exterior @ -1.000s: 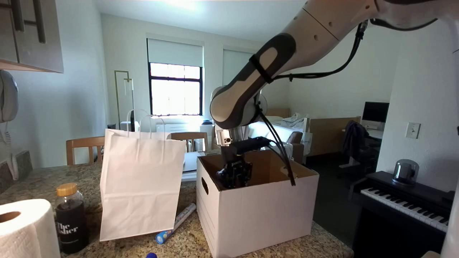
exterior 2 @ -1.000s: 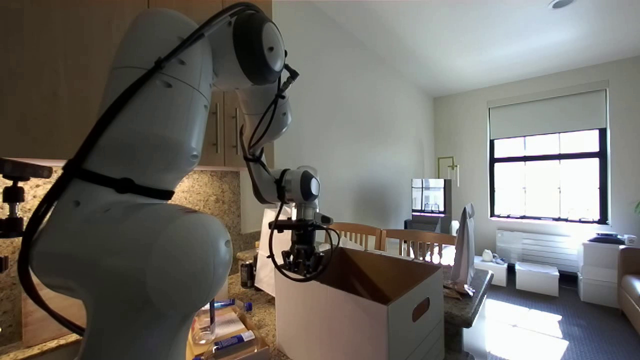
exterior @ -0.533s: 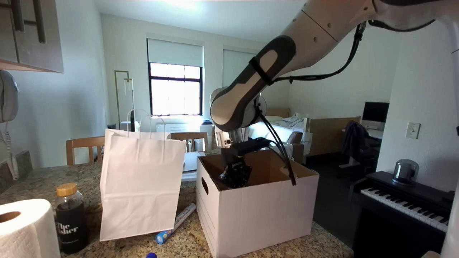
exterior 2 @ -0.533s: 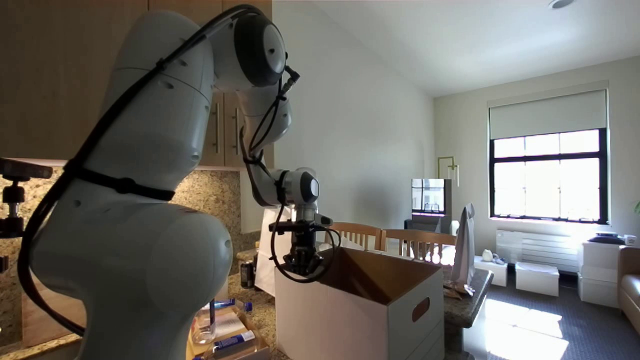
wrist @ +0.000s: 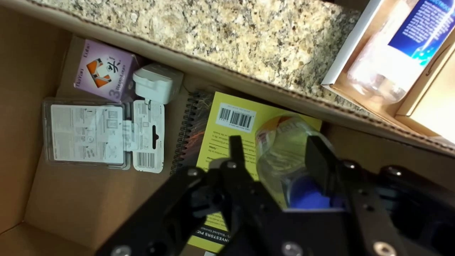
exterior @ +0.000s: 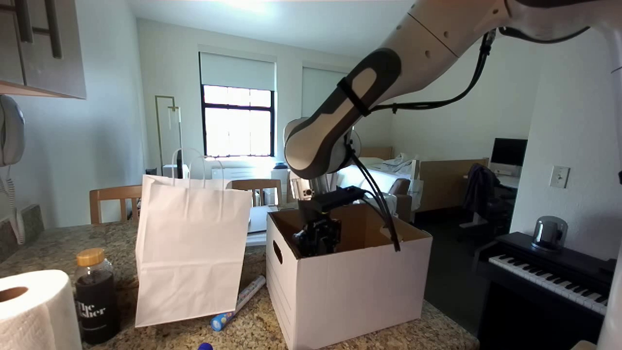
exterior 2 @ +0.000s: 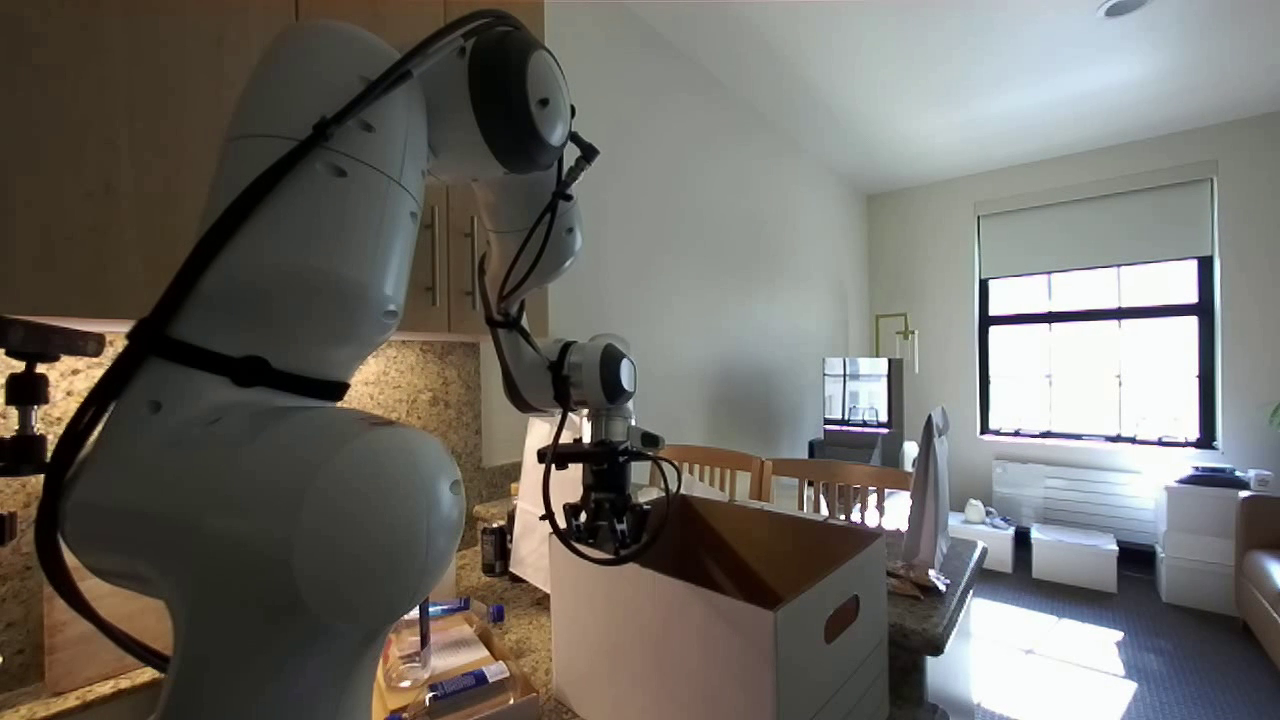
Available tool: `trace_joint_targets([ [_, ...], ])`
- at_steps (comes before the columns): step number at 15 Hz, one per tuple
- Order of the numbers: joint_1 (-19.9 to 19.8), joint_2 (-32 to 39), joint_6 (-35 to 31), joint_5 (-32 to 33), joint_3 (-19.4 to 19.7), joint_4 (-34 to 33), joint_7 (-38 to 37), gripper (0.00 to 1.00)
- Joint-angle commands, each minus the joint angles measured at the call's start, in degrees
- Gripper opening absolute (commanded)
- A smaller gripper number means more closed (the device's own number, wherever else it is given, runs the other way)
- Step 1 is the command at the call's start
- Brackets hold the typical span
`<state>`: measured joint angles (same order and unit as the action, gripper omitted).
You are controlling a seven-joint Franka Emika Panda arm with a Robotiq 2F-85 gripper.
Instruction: Remove the bottles from the box and put them on the table
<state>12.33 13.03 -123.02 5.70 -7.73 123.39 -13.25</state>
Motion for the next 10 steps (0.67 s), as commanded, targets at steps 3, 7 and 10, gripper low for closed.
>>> trace_joint_targets([
  [3,0.16,-0.55,-1.13,1.91,-0.48,0.91,1.23,0.93],
  [7,0.38,0.24,-1.18,3.23,-0.63,0.52,1.03,1.0],
  [10,0.37,1.61,-1.73,3.6,-0.59,-0.49,0.88,1.0],
])
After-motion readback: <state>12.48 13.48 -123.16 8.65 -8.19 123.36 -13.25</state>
